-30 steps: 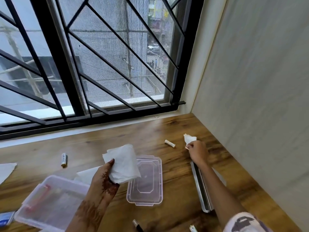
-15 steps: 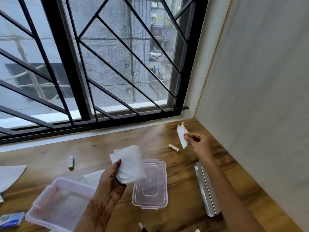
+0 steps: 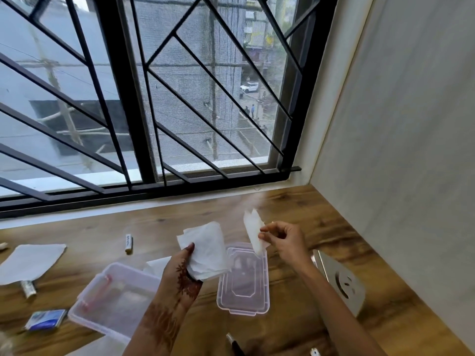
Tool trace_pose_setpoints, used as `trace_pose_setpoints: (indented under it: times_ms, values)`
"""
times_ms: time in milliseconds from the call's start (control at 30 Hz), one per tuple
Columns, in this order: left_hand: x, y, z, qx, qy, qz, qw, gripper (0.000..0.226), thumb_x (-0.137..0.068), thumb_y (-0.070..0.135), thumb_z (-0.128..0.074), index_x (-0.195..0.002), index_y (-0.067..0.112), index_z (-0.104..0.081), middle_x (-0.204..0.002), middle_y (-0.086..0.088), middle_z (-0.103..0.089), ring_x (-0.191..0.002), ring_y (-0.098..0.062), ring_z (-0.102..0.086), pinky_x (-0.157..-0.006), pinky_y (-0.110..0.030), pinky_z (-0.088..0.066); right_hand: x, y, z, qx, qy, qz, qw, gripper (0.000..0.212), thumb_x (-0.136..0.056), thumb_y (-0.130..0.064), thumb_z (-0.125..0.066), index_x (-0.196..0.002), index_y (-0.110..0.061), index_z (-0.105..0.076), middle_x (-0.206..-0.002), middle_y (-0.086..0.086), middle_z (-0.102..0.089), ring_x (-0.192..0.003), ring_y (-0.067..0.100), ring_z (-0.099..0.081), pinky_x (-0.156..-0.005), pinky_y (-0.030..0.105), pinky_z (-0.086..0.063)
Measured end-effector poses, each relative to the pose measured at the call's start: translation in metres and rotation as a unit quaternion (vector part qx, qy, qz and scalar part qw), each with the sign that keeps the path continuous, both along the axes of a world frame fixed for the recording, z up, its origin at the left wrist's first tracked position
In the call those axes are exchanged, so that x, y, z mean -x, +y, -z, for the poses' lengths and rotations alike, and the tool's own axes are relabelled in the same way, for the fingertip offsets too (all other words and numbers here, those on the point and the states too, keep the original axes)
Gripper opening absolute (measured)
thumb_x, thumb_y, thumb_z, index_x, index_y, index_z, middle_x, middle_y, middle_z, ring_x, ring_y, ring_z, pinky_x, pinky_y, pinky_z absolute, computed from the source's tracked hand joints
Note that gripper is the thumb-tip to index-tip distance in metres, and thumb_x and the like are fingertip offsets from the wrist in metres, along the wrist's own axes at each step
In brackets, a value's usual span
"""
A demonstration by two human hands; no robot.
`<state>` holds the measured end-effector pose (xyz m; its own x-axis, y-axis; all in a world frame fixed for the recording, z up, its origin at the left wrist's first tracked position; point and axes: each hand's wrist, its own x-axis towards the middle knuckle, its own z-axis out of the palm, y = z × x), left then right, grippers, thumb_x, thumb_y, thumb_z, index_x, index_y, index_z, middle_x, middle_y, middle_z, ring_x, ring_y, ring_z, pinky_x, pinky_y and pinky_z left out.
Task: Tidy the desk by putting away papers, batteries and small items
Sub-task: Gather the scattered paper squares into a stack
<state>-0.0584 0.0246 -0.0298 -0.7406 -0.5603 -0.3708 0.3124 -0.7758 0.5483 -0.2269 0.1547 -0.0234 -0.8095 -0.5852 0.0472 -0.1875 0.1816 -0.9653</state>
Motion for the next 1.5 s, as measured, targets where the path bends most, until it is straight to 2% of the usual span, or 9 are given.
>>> trace_pose_setpoints:
  times_ms: [133,300,500,633,967,1033,1133,1300,1500]
  values:
    - [-0.003,0.001,-0.002,0.000,-0.001,0.002,1.000,0.056,-0.098,0.014,-0.033,-0.061,0.003,-0.075,-0.068,-0.008,-0.073,-0.057,-0.018,-0.070,-0.049,-0.029,-0.056,-0.009,0.000,0.004,0.022,-0.004,0.006,1.000,0.006,-0.078,-0.002,-0.069,-0.082,-0.006,-0.069,-0.076,0.001,-0.067,-0.074,0.011,-0.062,-0.064,0.012,-0.051]
    - [-0.010,-0.002,0.000,0.007,0.000,-0.001,1.000,0.051,-0.097,0.014,-0.037,-0.066,0.003,-0.075,-0.073,-0.009,-0.074,-0.061,-0.019,-0.071,-0.051,-0.030,-0.058,-0.020,-0.001,0.009,0.050,-0.024,0.022,0.998,0.014,-0.073,0.004,-0.071,-0.078,-0.008,-0.065,-0.073,-0.004,-0.065,-0.062,-0.004,-0.062,-0.062,0.012,-0.052]
    - [-0.016,-0.003,0.001,0.005,-0.003,0.011,1.000,0.052,-0.097,0.014,-0.036,-0.067,0.006,-0.077,-0.077,-0.009,-0.075,-0.066,-0.019,-0.072,-0.058,-0.035,-0.057,-0.029,-0.003,0.017,0.036,-0.002,0.013,0.999,0.026,-0.079,-0.001,-0.068,-0.088,-0.024,-0.062,-0.081,0.001,-0.069,-0.080,0.011,-0.065,-0.071,0.023,-0.055]
    - [-0.019,-0.004,0.000,-0.002,-0.003,0.002,1.000,0.051,-0.096,0.013,-0.038,-0.064,0.006,-0.076,-0.075,-0.009,-0.075,-0.064,-0.019,-0.072,-0.057,-0.034,-0.057,-0.036,-0.004,0.016,0.055,-0.027,0.010,0.998,0.023,-0.080,0.002,-0.065,-0.086,-0.020,-0.063,-0.082,-0.001,-0.066,-0.078,0.008,-0.062,-0.066,0.017,-0.053]
    - [-0.027,-0.012,0.002,-0.016,-0.033,0.005,0.999,0.026,-0.096,0.015,-0.040,-0.103,0.000,-0.061,-0.078,-0.010,-0.074,-0.069,-0.023,-0.071,-0.064,-0.037,-0.057,-0.045,-0.006,0.028,0.056,-0.120,0.065,0.989,0.016,-0.082,-0.004,-0.065,-0.085,-0.014,-0.053,-0.087,0.009,-0.062,-0.079,0.019,-0.060,-0.060,0.023,-0.053]
    - [-0.027,-0.013,0.002,-0.016,-0.035,-0.006,0.999,0.023,-0.096,0.014,-0.040,-0.098,0.001,-0.060,-0.073,-0.009,-0.074,-0.063,-0.020,-0.071,-0.059,-0.035,-0.057,-0.048,-0.007,0.021,0.051,-0.083,0.068,0.993,0.016,-0.082,-0.007,-0.066,-0.089,-0.017,-0.055,-0.091,0.008,-0.065,-0.086,0.021,-0.062,-0.067,0.028,-0.054]
    - [-0.027,-0.014,0.003,-0.020,-0.040,-0.003,0.999,0.024,-0.096,0.014,-0.040,-0.100,0.000,-0.060,-0.074,-0.010,-0.074,-0.063,-0.021,-0.071,-0.058,-0.034,-0.058,-0.058,-0.013,-0.002,0.040,0.014,0.056,0.998,0.015,-0.083,-0.010,-0.065,-0.092,-0.020,-0.057,-0.086,-0.002,-0.064,-0.082,0.012,-0.062,-0.065,0.017,-0.052]
    - [-0.026,-0.014,0.004,-0.032,-0.055,0.014,0.998,0.031,-0.097,0.019,-0.039,-0.109,-0.001,-0.058,-0.086,-0.014,-0.073,-0.075,-0.025,-0.070,-0.077,-0.037,-0.055,-0.090,-0.032,-0.034,0.028,0.135,-0.028,0.990,0.012,-0.084,-0.011,-0.064,-0.094,-0.016,-0.061,-0.084,-0.011,-0.064,-0.081,0.000,-0.061,-0.071,0.008,-0.048]
    - [-0.028,-0.010,-0.003,-0.032,-0.050,0.016,0.998,0.034,-0.095,0.031,-0.040,-0.095,0.003,-0.058,-0.060,-0.012,-0.069,-0.049,-0.020,-0.066,-0.045,-0.026,-0.055,-0.131,-0.055,-0.019,-0.017,0.246,-0.104,0.964,0.018,-0.086,-0.020,-0.061,-0.104,-0.016,-0.060,-0.097,0.001,-0.071,-0.088,0.011,-0.065,-0.074,0.012,-0.049]
